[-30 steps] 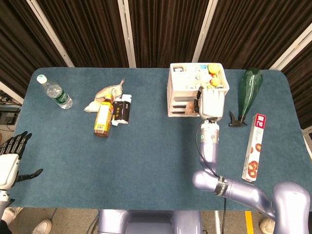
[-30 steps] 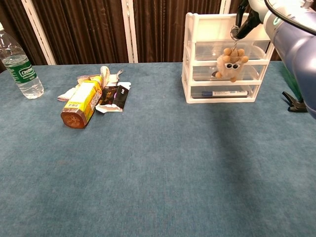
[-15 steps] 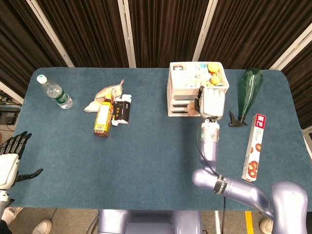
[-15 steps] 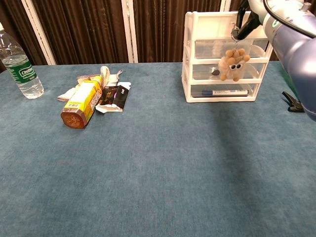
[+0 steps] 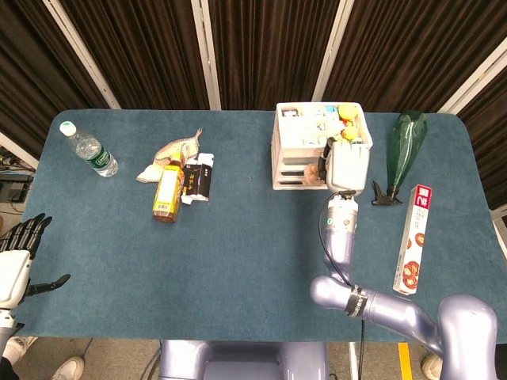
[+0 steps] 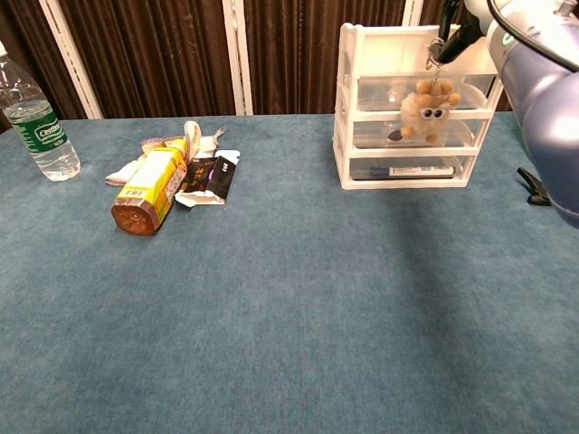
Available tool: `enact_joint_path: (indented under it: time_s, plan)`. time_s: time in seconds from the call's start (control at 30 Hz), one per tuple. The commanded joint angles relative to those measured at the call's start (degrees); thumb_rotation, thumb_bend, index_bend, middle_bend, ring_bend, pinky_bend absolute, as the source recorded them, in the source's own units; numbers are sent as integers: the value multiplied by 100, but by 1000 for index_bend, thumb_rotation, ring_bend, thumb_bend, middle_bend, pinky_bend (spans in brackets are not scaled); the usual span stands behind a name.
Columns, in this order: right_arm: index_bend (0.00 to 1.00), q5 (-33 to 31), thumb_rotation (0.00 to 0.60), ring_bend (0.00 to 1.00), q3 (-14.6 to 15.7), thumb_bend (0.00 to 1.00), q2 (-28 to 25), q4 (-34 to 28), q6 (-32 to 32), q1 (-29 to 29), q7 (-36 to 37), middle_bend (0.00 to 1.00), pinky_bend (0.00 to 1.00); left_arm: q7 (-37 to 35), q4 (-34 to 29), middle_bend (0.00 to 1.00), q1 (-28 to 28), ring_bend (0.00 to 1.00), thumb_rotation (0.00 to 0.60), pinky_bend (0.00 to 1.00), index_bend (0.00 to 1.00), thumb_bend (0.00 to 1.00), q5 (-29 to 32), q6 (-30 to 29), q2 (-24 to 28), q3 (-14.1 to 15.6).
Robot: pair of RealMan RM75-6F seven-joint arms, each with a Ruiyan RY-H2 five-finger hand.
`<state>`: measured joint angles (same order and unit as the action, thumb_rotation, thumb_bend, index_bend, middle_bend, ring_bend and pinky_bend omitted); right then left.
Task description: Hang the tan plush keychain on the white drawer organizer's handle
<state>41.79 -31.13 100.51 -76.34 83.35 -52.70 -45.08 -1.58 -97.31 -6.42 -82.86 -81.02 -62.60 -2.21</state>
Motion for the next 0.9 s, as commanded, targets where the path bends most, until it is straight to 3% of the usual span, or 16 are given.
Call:
enact_joint_path:
  time_s: [0.03, 0.9]
  plan:
    - [594, -21, 600, 1000, 36, 366, 31, 72, 3, 26, -19, 1000, 1000, -10, 1, 0, -3, 0, 600, 0, 0, 19, -6, 0, 0, -1]
    - [593, 188, 600, 1000, 21, 366, 416, 276, 182, -101, 31, 1000, 1000, -67, -20, 0, -7, 0, 600, 0, 0, 17, -82, -14, 16, 22]
